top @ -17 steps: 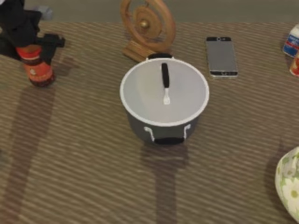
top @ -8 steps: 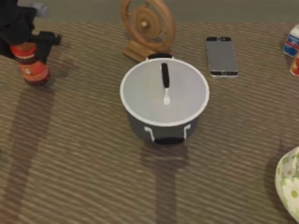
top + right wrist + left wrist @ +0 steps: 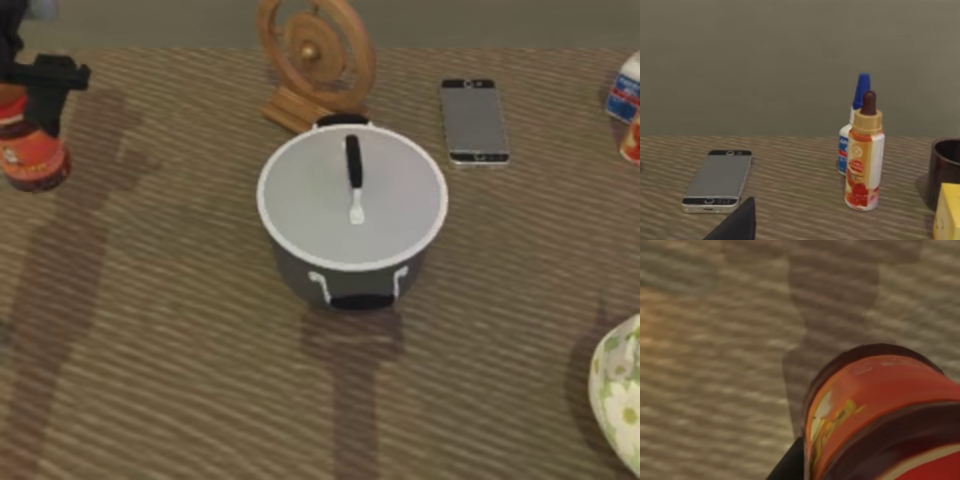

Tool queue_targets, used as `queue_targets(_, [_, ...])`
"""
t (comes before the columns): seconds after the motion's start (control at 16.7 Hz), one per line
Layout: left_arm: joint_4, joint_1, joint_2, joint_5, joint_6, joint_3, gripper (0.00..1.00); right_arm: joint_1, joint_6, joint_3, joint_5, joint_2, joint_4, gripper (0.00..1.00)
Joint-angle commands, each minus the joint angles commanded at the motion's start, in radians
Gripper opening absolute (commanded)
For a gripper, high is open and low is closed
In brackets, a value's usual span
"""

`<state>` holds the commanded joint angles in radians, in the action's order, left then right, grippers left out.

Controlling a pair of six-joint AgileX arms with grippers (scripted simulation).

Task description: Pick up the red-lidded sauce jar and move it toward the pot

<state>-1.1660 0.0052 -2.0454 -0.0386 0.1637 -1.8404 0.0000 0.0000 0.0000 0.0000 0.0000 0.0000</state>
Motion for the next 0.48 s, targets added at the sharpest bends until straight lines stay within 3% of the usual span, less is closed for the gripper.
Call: queue_targets(0.48, [0.017,-0.03,0.008,0.009,-0.036,0.024,0.0,0.0,0.0,0.0,0.0,0.0,0.0,1.0])
